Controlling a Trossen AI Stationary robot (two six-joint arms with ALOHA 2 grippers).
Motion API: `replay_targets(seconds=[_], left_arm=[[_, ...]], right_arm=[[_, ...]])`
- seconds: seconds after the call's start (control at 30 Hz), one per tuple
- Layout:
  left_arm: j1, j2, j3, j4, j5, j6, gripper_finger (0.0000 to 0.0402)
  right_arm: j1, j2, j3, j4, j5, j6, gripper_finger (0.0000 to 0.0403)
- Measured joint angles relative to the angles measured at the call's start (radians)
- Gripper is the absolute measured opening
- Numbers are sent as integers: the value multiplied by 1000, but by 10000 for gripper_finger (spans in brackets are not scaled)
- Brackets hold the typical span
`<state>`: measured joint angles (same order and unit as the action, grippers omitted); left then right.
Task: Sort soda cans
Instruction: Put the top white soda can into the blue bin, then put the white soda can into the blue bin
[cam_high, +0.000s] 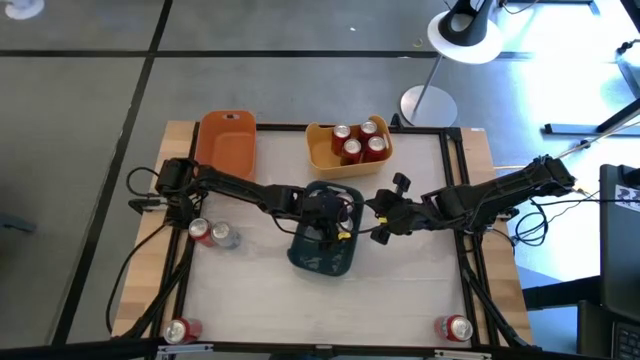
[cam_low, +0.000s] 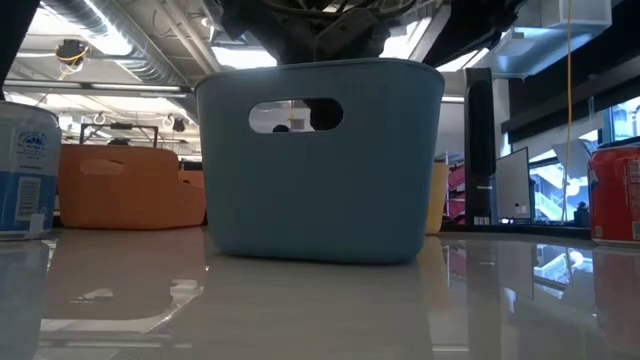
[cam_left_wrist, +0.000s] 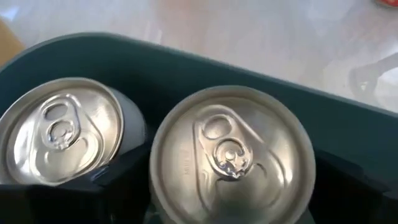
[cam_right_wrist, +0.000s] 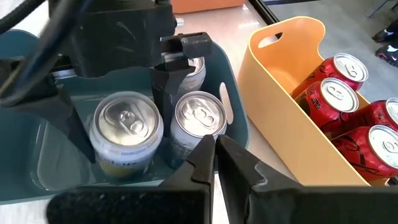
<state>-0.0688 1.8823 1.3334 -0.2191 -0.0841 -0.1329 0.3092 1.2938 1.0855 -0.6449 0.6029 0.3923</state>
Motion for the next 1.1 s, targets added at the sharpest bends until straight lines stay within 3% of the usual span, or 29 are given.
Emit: replay_targets(seconds=[0.37,0.77,0.93,1.1], left_arm=[[5,-27,5,-3,-30,27,360],[5,-246,36,-214,-72,27,361],[5,-332,36,-281,-111,-47,361],[3,-416,36,-486,-112,-81,361]], right_arm=[[0,0,0,-3,0,0,19],[0,0,0,-8,0,0,19],[0,0,0,-8,0,0,19],[0,0,0,-9,0,0,19]])
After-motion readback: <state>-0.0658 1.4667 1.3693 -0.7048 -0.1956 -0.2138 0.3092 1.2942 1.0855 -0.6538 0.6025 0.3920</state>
